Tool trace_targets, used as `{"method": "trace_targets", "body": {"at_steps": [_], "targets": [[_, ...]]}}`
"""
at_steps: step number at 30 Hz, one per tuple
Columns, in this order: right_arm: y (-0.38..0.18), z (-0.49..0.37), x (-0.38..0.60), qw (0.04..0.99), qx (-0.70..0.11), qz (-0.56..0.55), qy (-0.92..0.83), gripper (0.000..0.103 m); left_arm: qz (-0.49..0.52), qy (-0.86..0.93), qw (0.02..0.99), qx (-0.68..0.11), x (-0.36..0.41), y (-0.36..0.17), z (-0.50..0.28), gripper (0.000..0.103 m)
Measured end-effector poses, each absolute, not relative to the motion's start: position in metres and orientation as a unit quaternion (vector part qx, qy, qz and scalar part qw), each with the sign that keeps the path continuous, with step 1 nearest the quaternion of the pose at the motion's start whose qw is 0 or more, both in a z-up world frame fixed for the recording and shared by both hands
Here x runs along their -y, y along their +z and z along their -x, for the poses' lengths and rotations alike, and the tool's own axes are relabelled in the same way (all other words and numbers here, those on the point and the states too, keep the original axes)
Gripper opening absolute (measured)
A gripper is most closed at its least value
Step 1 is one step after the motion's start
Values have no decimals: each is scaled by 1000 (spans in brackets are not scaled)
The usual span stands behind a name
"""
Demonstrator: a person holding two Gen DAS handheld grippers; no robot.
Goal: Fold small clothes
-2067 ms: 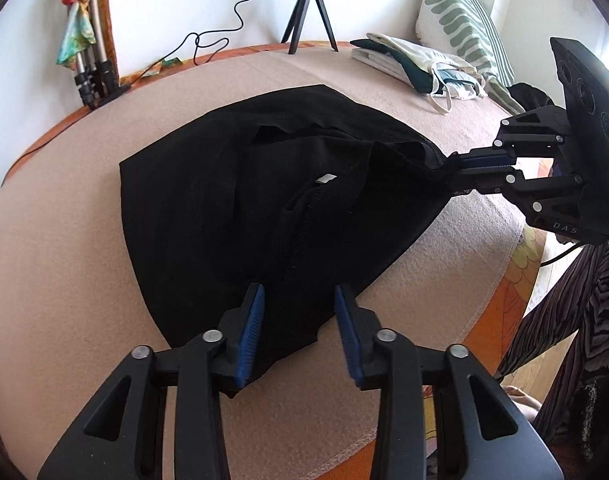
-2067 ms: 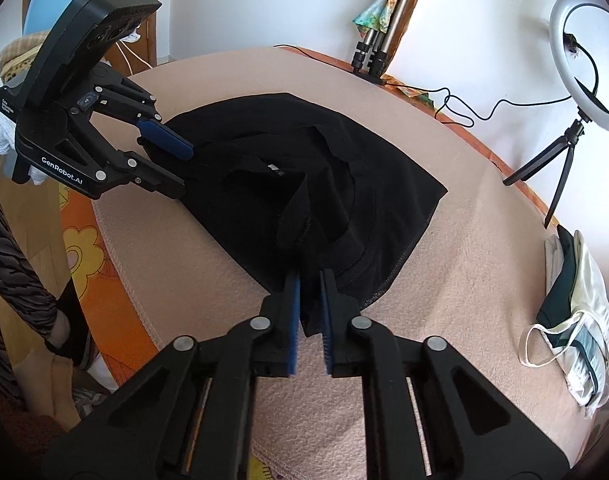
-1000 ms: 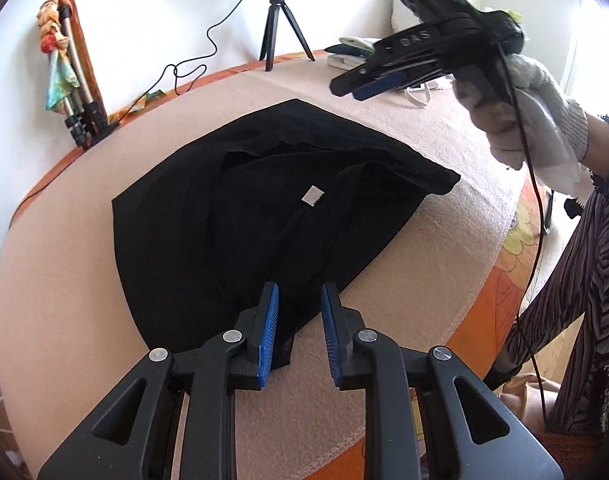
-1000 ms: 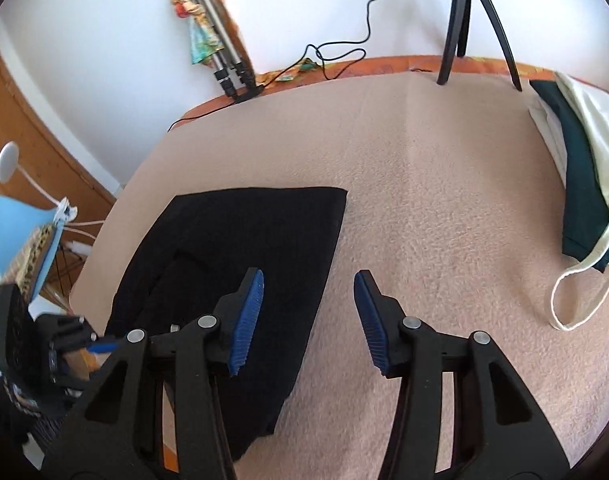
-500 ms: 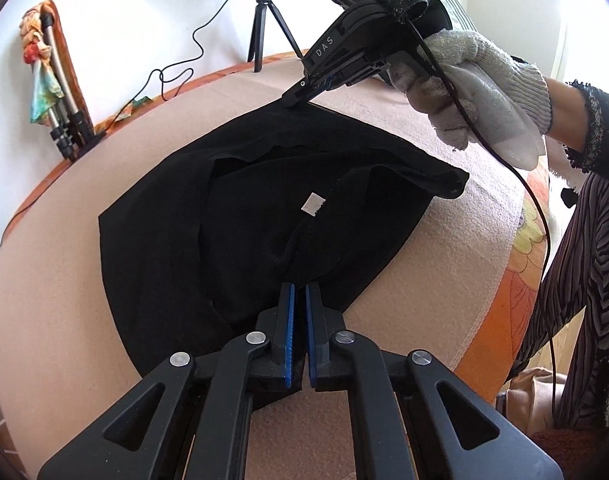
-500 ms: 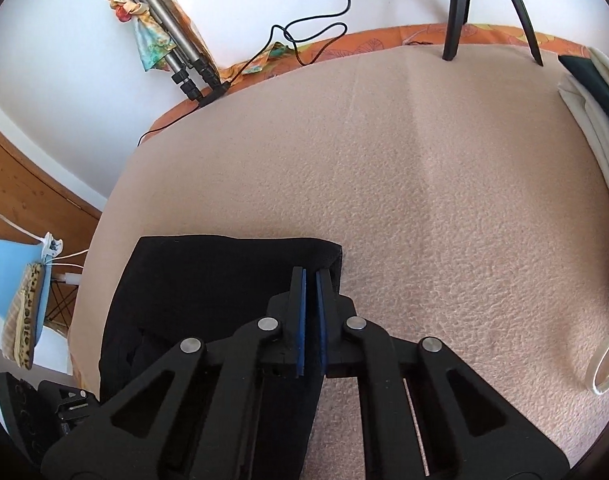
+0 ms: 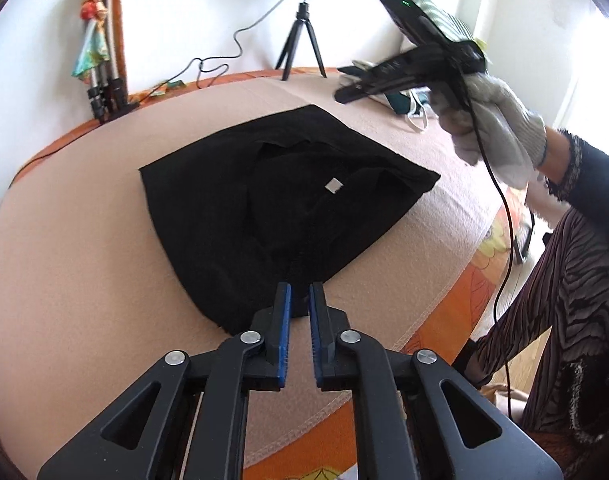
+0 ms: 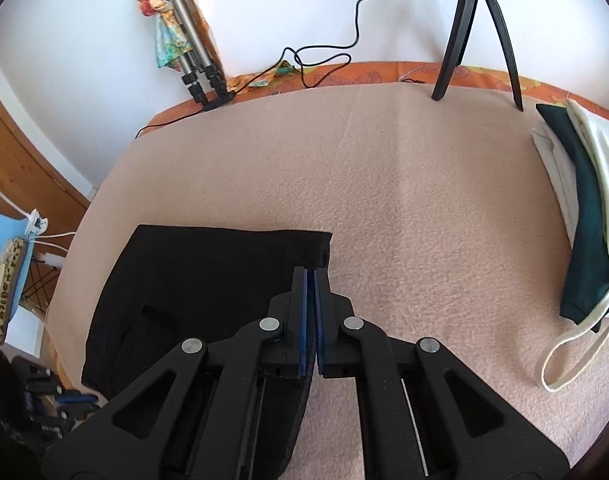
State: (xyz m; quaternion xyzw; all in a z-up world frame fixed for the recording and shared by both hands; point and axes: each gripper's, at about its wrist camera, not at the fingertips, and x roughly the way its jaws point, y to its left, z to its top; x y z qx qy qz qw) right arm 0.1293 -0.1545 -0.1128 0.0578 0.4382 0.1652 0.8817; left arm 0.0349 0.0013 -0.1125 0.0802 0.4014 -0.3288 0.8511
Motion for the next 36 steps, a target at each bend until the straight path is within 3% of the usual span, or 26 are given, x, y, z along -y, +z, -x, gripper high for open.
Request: {"method": "trace_targets", "body": {"at_steps": [2, 3, 5, 7, 10, 13, 15, 16, 18, 20, 22, 23, 30, 36], "targets": [[-105, -106, 158, 884, -425, -49, 189, 6, -55, -308, 858, -407, -17, -113, -38, 36], [-102, -95, 158, 883, -418, -47, 209, 8, -42, -297, 861, -411, -24, -115, -40, 39], [-98, -71, 154, 880, -405, -37, 244, 21, 5, -286, 859, -425, -39, -121, -45, 40], [-98, -48, 144, 879, -387, -16, 277, 49, 57, -287, 848, -441, -50, -127, -54, 40], [-103, -18, 119, 875, -368, 50, 310, 50, 115, -293, 828, -463, -51, -136, -62, 40], [-116, 4, 91, 865, -358, 134, 325, 50, 159, -304, 808, -479, -47, -145, -70, 37], [-126, 17, 75, 857, -347, 192, 330, 50, 172, -306, 801, -485, -44, -148, -70, 20], [-130, 22, 68, 853, -340, 217, 332, 50, 173, -308, 799, -487, -44, -149, -73, 5], [-140, 29, 58, 848, -332, 260, 322, 50, 172, -313, 799, -483, -44, -148, -70, 3], [-149, 29, 53, 845, -331, 289, 307, 44, 166, -314, 804, -477, -45, -145, -69, 3], [-155, 27, 54, 840, -337, 300, 302, 11, 166, -311, 807, -473, -48, -143, -71, 3], [-157, 25, 54, 839, -341, 301, 299, 7, 167, -309, 809, -471, -50, -140, -71, 3], [-135, 48, 61, 844, -291, 322, 314, 2, 138, -306, 814, -475, -57, -136, -68, 3], [-171, 52, 54, 806, -329, 378, 315, 2, 77, -300, 816, -488, -45, -143, -56, 4]]}}
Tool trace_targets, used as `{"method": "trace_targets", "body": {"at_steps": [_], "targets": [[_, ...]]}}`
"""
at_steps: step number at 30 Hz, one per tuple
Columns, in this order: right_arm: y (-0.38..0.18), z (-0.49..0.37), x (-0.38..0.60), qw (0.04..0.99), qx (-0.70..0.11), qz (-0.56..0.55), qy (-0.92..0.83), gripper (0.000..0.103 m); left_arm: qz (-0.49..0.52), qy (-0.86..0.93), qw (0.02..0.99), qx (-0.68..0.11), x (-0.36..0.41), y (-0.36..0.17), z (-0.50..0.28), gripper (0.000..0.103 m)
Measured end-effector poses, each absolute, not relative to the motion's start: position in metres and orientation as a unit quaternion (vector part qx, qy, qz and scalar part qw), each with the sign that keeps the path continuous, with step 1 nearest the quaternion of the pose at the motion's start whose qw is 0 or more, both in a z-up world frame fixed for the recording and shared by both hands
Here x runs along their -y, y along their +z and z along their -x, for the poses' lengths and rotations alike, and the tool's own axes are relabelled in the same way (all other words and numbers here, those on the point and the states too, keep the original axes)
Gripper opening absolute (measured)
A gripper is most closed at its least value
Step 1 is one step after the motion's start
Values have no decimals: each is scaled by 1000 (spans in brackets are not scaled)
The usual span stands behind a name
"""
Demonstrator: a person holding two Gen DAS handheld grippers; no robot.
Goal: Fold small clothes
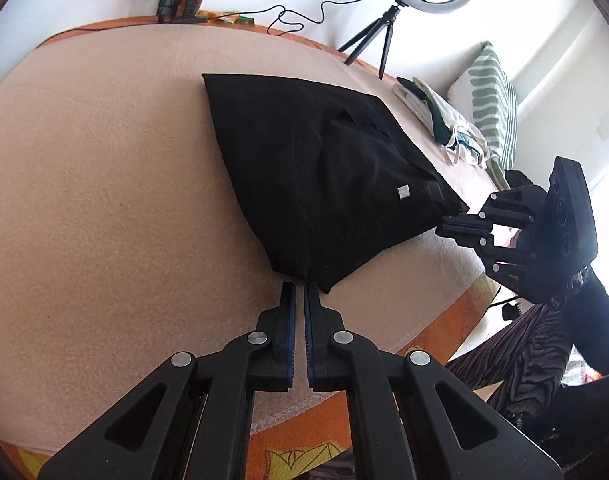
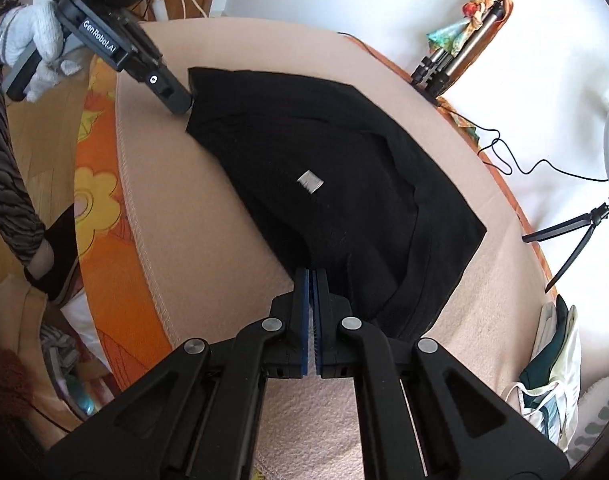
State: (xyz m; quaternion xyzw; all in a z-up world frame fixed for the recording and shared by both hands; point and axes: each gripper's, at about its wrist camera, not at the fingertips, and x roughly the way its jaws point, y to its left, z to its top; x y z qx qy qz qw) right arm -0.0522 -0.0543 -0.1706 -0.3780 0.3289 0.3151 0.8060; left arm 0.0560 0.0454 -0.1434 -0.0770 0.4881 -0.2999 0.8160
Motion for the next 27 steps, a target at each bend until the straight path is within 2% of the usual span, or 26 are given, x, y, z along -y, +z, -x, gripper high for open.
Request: {"method": "trace_targets", "body": {"at_steps": [5, 7, 9, 14, 16, 21, 26, 27], "targets": [[-147, 58, 79, 808, -342, 318, 358, 3, 102, -286, 832, -465, -63, -124, -55, 15], [-131, 51, 94, 825, -343, 265, 362, 15, 119, -284, 837, -452, -68, -116, -58, 20], [-119, 38, 108, 843, -347, 211, 352, 23, 133, -287, 837, -447, -69, -113, -62, 20], [-120, -1, 137, 862, -403, 110, 286, 24, 144, -281, 833, -454, -65, -119, -68, 20], [-132, -13, 154, 854, -443, 38, 268, 33, 145, -281, 831, -457, -64, -120, -67, 20], [-163, -25, 185, 805, -510, -117, 279, 33, 156, -280, 823, -469, -64, -129, -72, 20], [-172, -28, 197, 767, -519, -214, 312, 33, 152, -278, 818, -480, -60, -137, -75, 20], [-171, -28, 196, 767, -517, -215, 312, 25, 152, -278, 817, -482, -60, -138, -75, 20]]}}
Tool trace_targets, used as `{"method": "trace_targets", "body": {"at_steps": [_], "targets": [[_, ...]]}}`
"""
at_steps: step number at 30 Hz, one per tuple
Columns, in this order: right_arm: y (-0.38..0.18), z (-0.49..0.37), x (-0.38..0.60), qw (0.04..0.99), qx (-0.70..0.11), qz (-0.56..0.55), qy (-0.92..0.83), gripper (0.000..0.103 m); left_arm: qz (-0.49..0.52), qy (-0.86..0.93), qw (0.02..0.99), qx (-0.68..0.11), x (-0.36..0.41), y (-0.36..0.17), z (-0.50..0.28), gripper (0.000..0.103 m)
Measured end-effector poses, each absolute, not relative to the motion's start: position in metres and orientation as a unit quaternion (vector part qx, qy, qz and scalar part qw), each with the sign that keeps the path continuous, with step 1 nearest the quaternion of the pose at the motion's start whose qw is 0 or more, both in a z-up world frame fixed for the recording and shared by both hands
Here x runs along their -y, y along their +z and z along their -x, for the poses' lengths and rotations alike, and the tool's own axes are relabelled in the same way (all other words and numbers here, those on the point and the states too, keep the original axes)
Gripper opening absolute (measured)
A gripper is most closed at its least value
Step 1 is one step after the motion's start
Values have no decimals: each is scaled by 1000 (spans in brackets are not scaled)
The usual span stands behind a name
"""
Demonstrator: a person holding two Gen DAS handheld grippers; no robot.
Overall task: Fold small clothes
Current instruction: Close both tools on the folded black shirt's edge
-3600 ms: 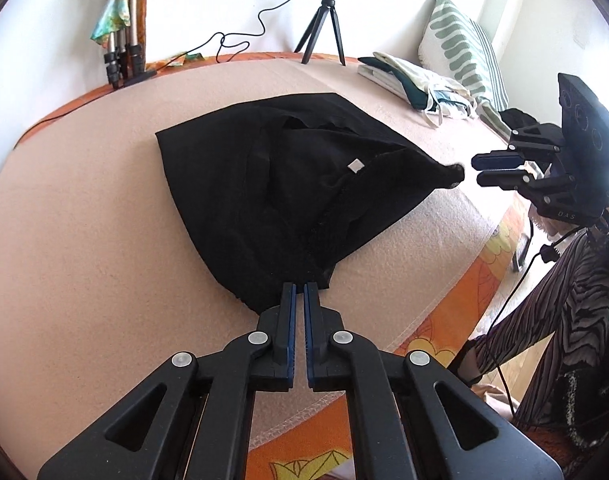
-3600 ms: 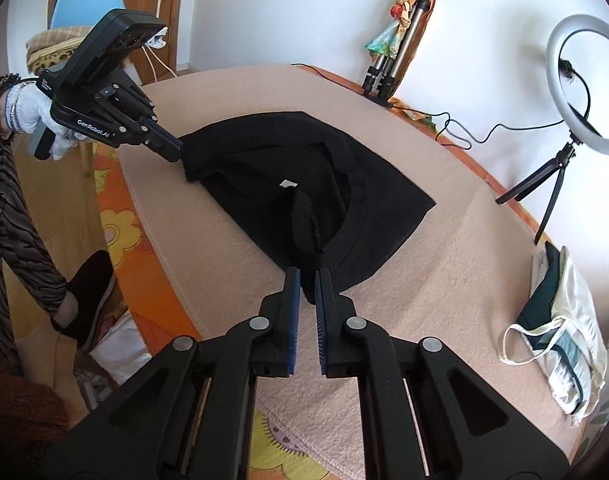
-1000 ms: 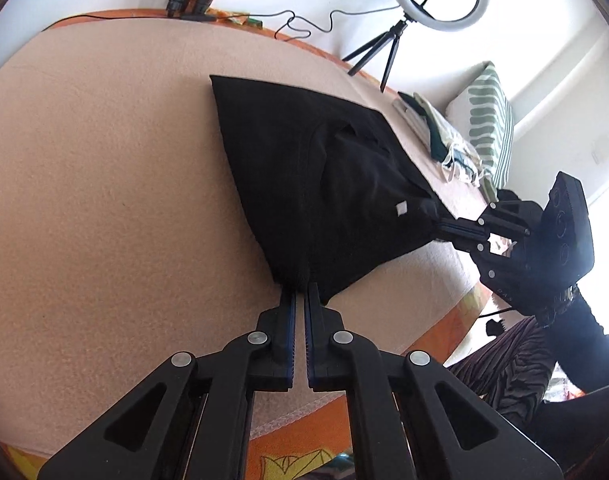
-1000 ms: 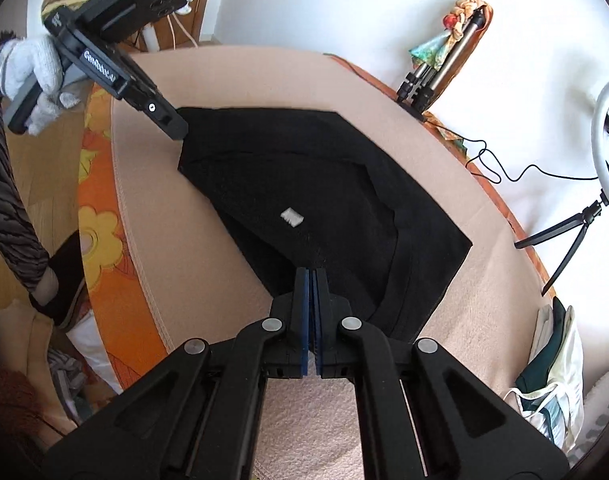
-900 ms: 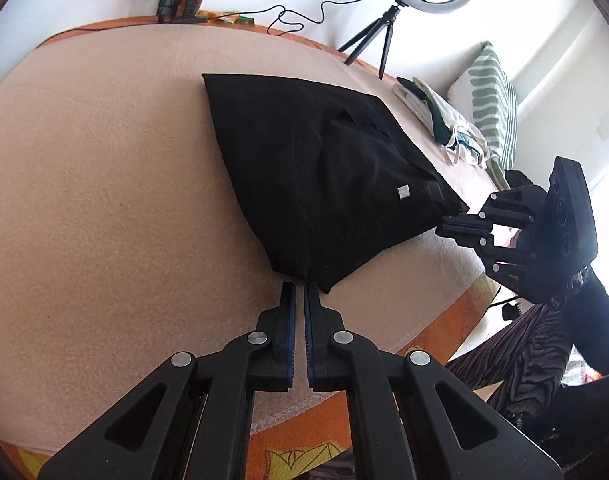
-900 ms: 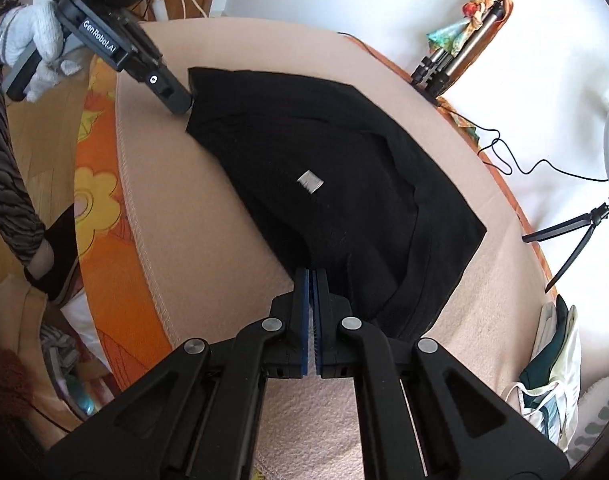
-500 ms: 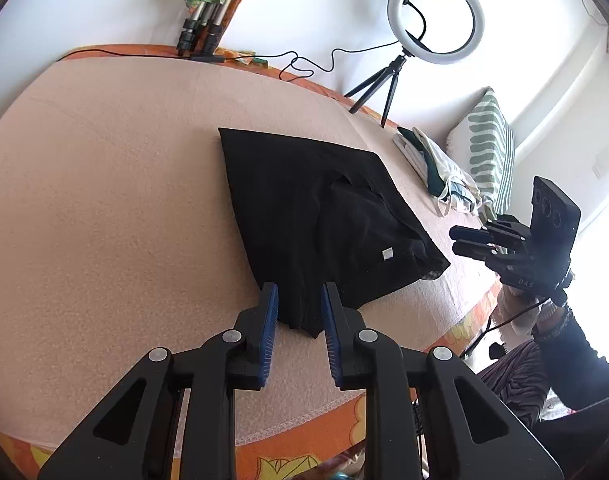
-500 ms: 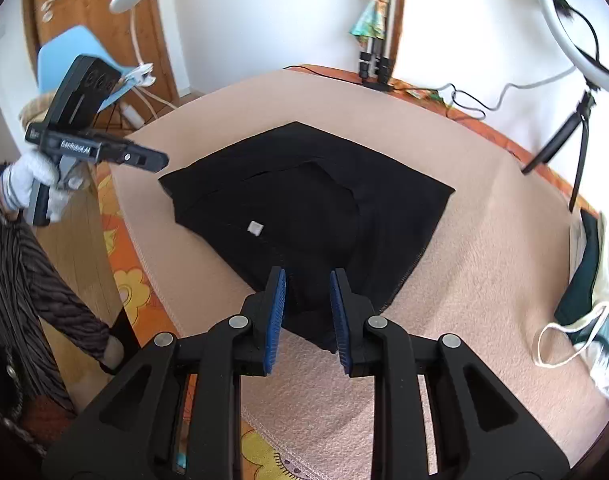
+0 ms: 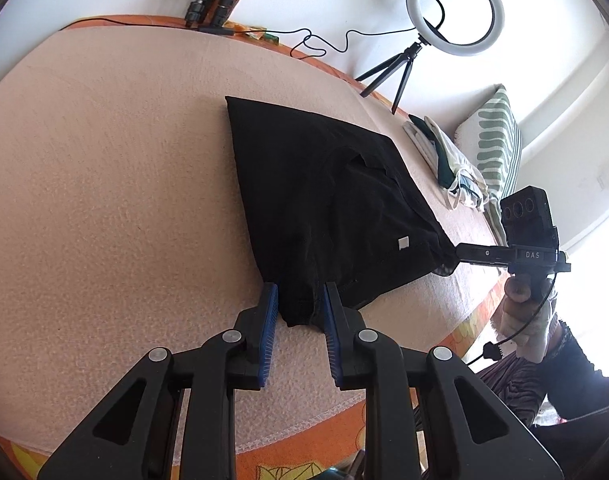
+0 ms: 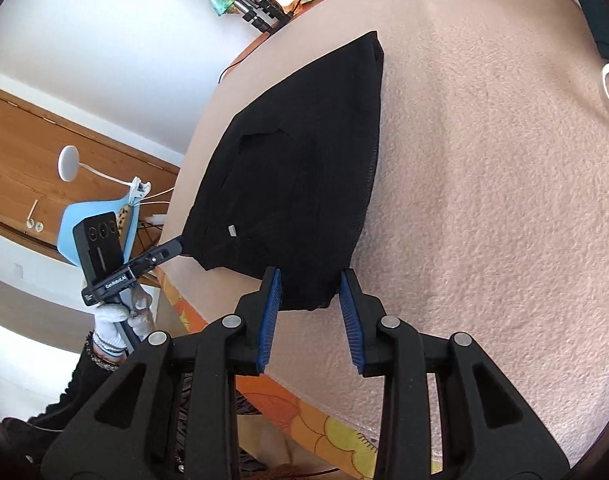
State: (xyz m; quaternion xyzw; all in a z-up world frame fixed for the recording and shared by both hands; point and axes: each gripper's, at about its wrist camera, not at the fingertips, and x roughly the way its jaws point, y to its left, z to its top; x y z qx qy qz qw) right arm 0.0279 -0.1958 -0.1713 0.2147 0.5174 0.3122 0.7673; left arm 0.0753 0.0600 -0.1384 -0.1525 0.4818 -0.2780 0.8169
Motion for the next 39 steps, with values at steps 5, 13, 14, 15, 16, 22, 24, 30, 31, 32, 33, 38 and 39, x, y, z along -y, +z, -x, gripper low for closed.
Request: {"method": "trace_targets", "body": {"at_steps": [5, 13, 14, 15, 16, 22, 24, 30, 31, 32, 33, 38, 39], "targets": [[-161, -26, 193, 763, -515, -232, 315, 6, 156, -271, 816, -486, -62, -142, -74, 20], [-159, -17, 188, 792, -522, -130, 288, 11, 195, -260, 814, -482, -72, -138, -71, 24], [-156, -16, 187, 797, -518, -116, 287, 13, 199, -260, 813, -481, -72, -138, -69, 32], [-152, -16, 187, 802, -512, -109, 287, 23, 205, -261, 812, -481, -71, -137, -68, 36], [-147, -15, 188, 807, -504, -106, 289, 37, 212, -262, 810, -481, -71, -138, -67, 42], [-120, -29, 193, 831, -456, -122, 295, 49, 265, -251, 800, -475, -76, -139, -65, 45], [-114, -37, 190, 838, -444, -122, 292, 60, 280, -245, 797, -475, -78, -141, -65, 50], [-119, -68, 188, 850, -437, -126, 267, 66, 333, -232, 773, -487, -80, -157, -65, 51], [-123, -74, 192, 848, -439, -141, 261, 66, 340, -229, 770, -490, -82, -158, -66, 51], [-128, -80, 195, 846, -440, -156, 257, 66, 345, -228, 768, -489, -82, -159, -66, 51], [-131, -86, 199, 844, -443, -168, 251, 66, 347, -226, 769, -487, -82, -158, -66, 51], [-149, -112, 214, 823, -458, -226, 251, 66, 363, -234, 760, -487, -79, -160, -70, 51], [-152, -116, 216, 820, -458, -234, 250, 66, 368, -235, 758, -485, -78, -161, -70, 51]]}}
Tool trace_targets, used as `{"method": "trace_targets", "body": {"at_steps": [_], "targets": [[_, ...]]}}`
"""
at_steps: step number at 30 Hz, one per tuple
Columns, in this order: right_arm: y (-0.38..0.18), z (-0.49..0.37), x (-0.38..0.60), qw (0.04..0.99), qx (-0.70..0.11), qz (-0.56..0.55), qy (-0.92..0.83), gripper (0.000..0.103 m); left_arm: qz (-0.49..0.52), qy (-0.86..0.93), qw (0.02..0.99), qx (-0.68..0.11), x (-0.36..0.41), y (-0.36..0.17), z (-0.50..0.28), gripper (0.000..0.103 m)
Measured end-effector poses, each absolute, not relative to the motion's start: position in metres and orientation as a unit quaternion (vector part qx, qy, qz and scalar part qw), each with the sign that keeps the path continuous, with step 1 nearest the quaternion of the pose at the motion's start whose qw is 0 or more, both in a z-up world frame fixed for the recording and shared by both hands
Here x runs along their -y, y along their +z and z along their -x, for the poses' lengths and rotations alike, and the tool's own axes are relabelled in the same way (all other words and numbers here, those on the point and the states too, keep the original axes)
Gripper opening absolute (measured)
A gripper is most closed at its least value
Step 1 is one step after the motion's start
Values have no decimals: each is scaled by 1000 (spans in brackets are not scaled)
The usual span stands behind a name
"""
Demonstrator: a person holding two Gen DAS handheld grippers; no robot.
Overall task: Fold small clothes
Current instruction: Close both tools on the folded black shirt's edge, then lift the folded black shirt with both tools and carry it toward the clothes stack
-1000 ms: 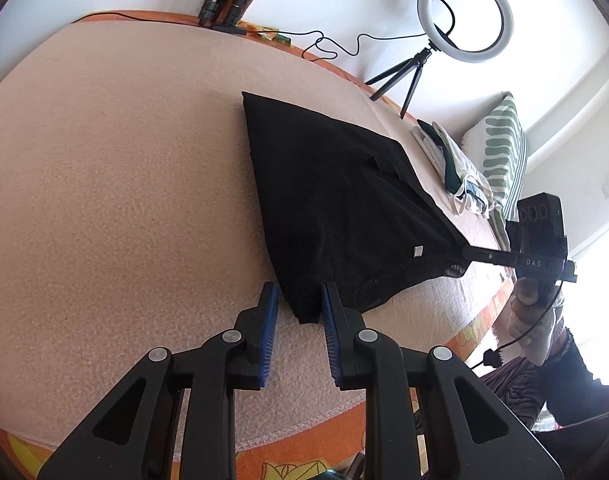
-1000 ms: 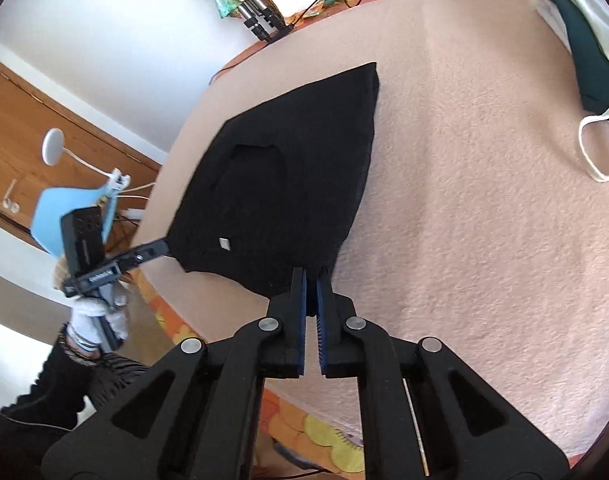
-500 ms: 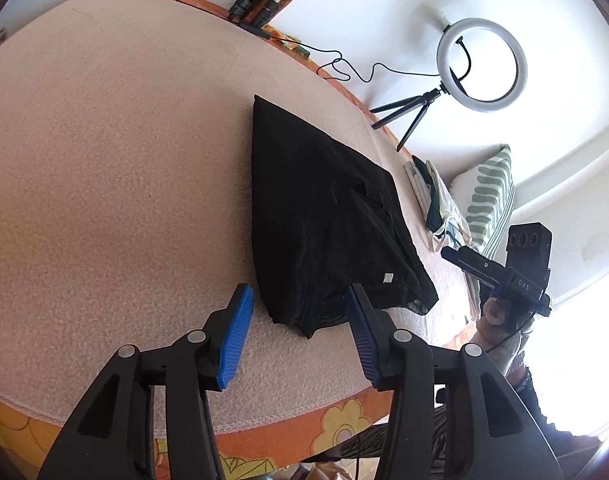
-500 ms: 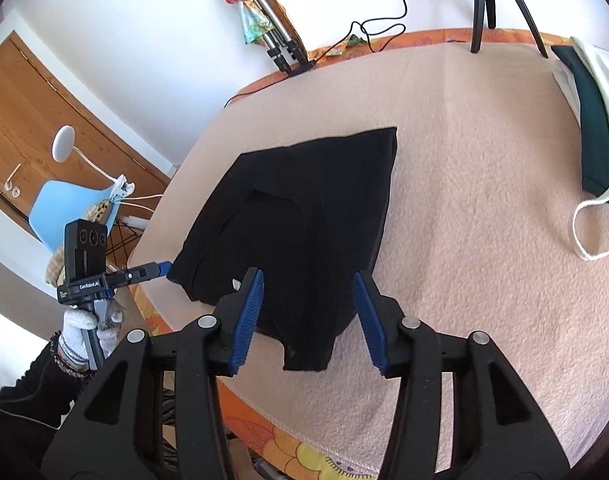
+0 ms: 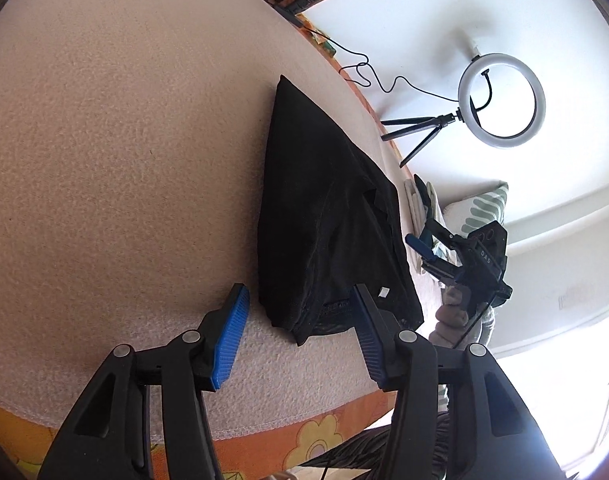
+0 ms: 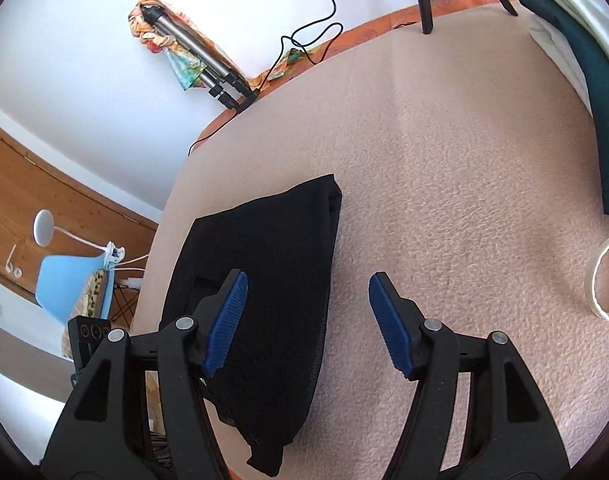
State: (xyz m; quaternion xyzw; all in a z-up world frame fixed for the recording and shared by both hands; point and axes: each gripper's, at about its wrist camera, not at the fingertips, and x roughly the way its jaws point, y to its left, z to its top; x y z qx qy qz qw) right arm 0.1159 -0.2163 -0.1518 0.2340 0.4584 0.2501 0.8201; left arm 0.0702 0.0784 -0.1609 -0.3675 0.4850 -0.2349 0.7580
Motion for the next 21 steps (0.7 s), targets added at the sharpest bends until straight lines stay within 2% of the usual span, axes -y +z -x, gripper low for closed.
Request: {"method": "trace_targets", "body": {"at_steps": [16, 21], "targets": [[-171, -175, 196, 808, -462, -250, 267, 66, 378, -242, 762, -467, -61, -161, -86, 50], [-171, -183, 176, 810, -453, -239, 284, 67, 362, -252, 763, -472, -45, -161, -91, 41]]}}
